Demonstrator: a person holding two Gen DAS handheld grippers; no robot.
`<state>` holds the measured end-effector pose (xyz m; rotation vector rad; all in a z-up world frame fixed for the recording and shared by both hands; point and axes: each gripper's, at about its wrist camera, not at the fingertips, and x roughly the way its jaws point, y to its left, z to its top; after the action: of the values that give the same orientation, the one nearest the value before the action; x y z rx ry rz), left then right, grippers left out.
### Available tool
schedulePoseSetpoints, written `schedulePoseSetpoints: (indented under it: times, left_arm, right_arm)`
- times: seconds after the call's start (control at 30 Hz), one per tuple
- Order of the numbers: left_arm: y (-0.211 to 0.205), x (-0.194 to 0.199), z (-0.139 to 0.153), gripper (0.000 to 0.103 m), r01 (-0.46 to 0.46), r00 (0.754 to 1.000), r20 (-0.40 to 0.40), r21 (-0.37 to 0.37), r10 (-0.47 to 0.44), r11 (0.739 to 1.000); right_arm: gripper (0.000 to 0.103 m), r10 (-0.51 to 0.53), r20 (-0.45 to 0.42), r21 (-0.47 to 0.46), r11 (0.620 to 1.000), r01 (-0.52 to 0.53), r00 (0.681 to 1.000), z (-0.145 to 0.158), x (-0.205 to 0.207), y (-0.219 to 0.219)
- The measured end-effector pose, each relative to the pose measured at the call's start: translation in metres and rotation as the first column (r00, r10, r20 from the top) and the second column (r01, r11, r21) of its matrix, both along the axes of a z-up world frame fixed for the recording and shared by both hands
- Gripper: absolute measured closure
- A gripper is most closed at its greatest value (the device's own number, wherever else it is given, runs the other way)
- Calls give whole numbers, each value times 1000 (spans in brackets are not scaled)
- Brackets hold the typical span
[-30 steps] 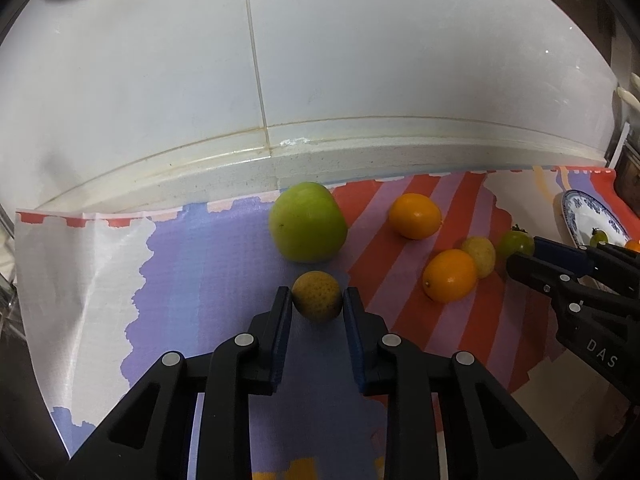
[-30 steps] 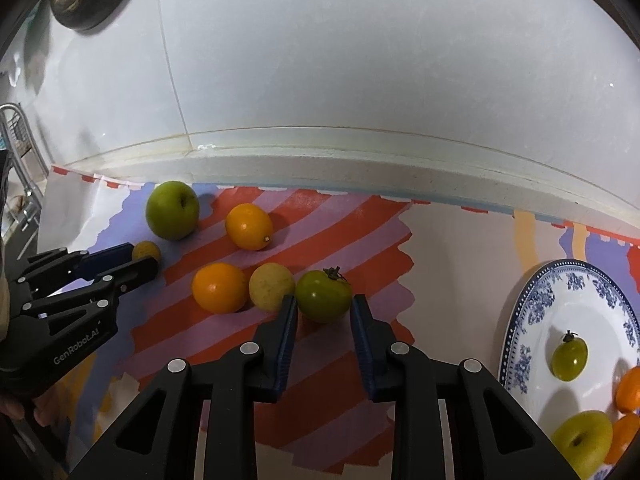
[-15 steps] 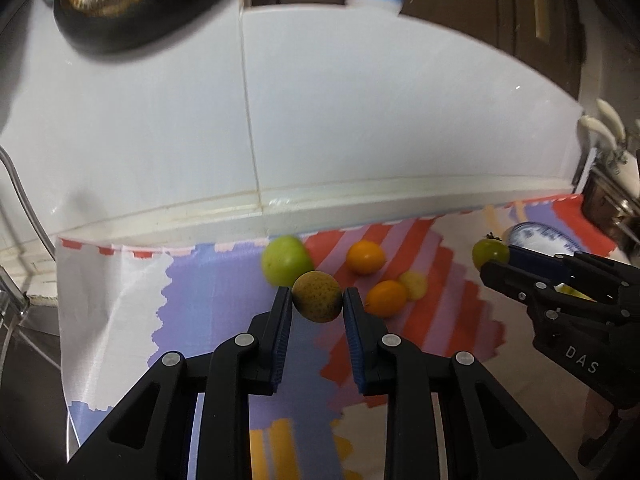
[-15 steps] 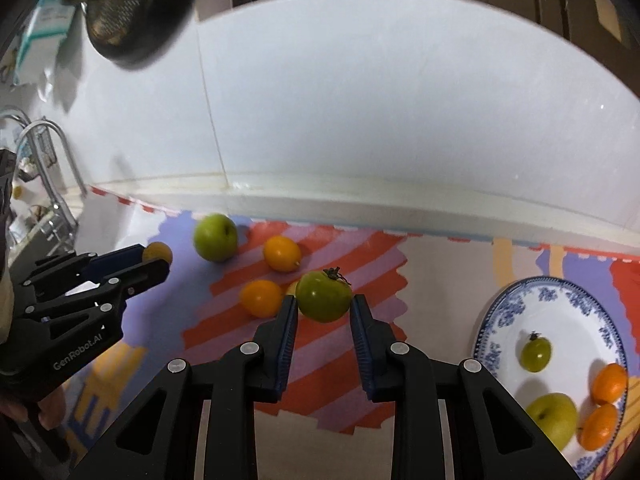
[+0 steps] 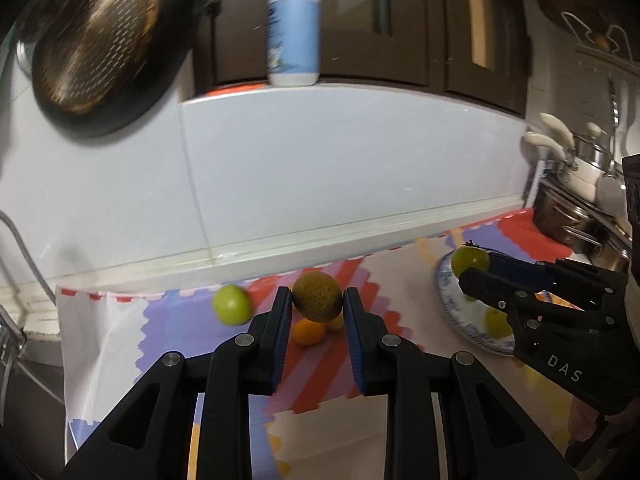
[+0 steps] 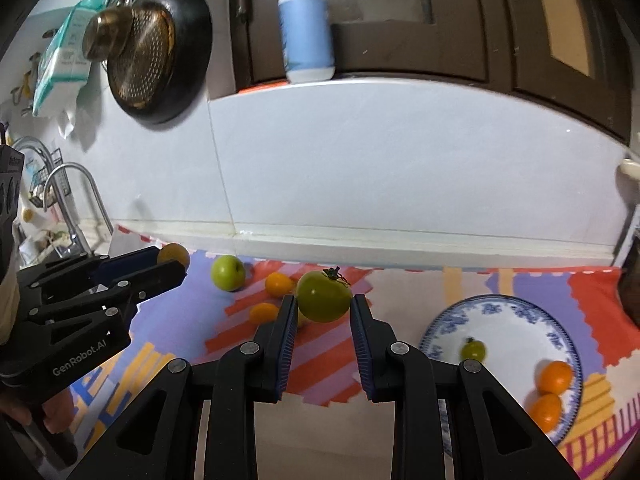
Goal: Organize fruits
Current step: 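Carry the brown fruit and green tomato over the plate with both tools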
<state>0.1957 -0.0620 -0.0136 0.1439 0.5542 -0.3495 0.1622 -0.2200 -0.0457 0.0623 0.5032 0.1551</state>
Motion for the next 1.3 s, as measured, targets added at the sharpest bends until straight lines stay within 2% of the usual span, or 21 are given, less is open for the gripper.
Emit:
schedulePoseSetpoints:
  times: [0.27, 0.53, 1.03, 1.3]
  left_arm:
    - [-43, -10, 14, 76, 80, 997, 18, -5, -80, 997]
    - [-89, -11, 9, 76, 144, 989, -15, -5, -144, 990]
    - [-167, 18, -33, 76, 245, 962, -134, 39, -238, 969]
    - [-189, 47, -60, 76, 286, 934, -235, 34, -271, 958]
  right_arm:
    - [75, -72, 9, 7, 997, 72, 997, 8, -24, -37]
    - [75, -134, -9, -1, 991, 134, 991, 7, -40, -78]
    - [75, -191, -103, -7, 981, 191, 976, -22, -27, -144]
    - [75, -189, -163, 6, 981, 193, 968, -45, -10, -157]
